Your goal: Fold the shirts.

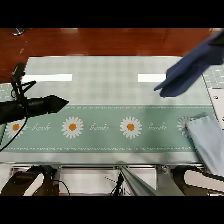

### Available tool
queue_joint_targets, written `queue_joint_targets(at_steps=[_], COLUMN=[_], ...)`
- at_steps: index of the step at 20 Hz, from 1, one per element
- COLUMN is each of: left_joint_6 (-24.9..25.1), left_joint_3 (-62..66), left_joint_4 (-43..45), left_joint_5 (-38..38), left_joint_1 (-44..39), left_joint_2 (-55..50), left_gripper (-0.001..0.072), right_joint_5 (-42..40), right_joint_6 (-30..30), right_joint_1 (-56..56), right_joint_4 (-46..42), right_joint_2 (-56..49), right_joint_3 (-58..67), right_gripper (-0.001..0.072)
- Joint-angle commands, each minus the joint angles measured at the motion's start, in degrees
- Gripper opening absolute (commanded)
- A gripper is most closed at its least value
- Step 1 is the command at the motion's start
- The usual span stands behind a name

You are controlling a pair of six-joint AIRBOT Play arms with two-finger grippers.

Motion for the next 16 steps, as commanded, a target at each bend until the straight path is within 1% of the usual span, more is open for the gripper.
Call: queue_joint_targets(at_steps=[1,5,8,9,11,12,13,14,15,16], left_joint_6=[0.0,0.0,0.0,0.0,0.0,0.0,0.0,0.0,0.0,0.0], left_joint_3=[0.0,0.0,0.0,0.0,0.0,0.0,0.0,0.0,0.0,0.0], left_joint_4=[0.0,0.0,0.0,-0.1,-0.1,-0.2,-0.2,-0.2,-0.2,-0.2], left_joint_5=[0.1,1.6,2.6,2.7,3.0,3.0,3.0,3.0,3.0,3.0], left_joint_1=[-2.4,-4.9,-6.0,-6.0,-6.0,-6.0,-6.0,-6.0,-6.0,-6.0], left_joint_2=[-1.9,-2.9,-3.4,-3.6,-4.0,-4.3,-4.6,-4.8,-5.0,-5.2], left_gripper=[0.0021,0.0021,0.0021,0.0021,0.0021,0.0021,0.0021,0.0021,0.0021,0.002], right_joint_5=[6.6,6.6,6.7,6.7,6.7,6.7,6.6,6.6,6.6,6.6], right_joint_6=[1.1,1.9,1.6,1.3,-0.7,-0.5,0.8,1.2,1.4,1.6], right_joint_1=[-11.4,-20.8,-29.9,-32.6,-38.2,-40.6,-42.8,-44.1,-44.8,-45.0], right_joint_4=[-2.3,-11.6,-17.3,-20.2,-30.3,-34.7,-36.7,-36.5,-36.6,-37.1], right_joint_2=[6.0,17.6,25.7,28.6,34.2,36.4,38.6,40.3,41.4,41.7], right_joint_3=[-5.9,-23.5,-32.5,-35.3,-40.7,-43.2,-46.0,-48.6,-51.2,-53.0], right_gripper=[0.0029,0.0029,0.0029,0.003,0.003,0.003,0.003,0.004,0.0217,0.0553])
